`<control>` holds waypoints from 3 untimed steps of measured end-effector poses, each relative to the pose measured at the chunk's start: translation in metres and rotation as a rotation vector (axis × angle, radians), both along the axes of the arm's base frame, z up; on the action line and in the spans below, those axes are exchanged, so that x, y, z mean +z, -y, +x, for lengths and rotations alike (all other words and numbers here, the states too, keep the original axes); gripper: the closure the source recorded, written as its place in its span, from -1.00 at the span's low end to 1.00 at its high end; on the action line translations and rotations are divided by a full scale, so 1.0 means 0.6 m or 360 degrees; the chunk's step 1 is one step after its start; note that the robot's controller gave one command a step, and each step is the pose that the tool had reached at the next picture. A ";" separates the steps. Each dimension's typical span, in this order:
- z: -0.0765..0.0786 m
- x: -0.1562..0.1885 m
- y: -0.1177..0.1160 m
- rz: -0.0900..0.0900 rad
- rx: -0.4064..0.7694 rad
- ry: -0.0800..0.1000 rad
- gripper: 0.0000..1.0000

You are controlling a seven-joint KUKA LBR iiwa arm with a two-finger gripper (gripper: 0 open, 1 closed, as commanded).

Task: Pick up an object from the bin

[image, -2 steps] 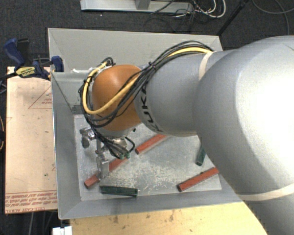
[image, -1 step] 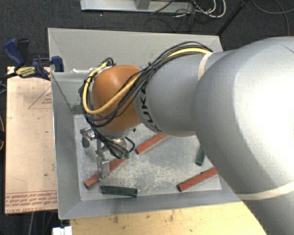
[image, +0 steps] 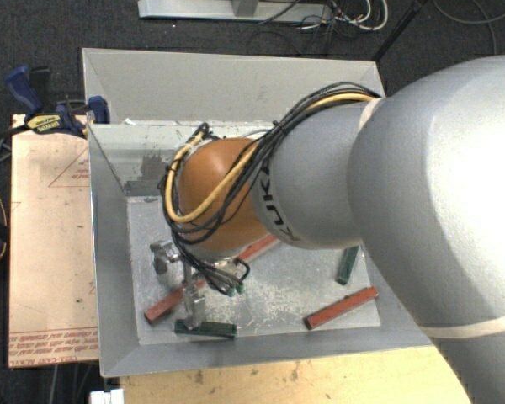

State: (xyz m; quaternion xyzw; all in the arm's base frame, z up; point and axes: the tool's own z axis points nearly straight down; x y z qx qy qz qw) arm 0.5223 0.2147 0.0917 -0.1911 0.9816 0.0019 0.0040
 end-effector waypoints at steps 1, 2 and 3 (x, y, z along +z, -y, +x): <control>0.022 -0.033 -0.008 -0.0007 0.0457 -0.0005 1.00; 0.021 -0.032 -0.007 -0.0005 0.0455 -0.0003 1.00; 0.021 0.176 0.021 -0.0007 0.0509 -0.0006 1.00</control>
Offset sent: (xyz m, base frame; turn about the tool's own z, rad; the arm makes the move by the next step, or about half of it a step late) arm 0.0000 0.0000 0.0000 0.0000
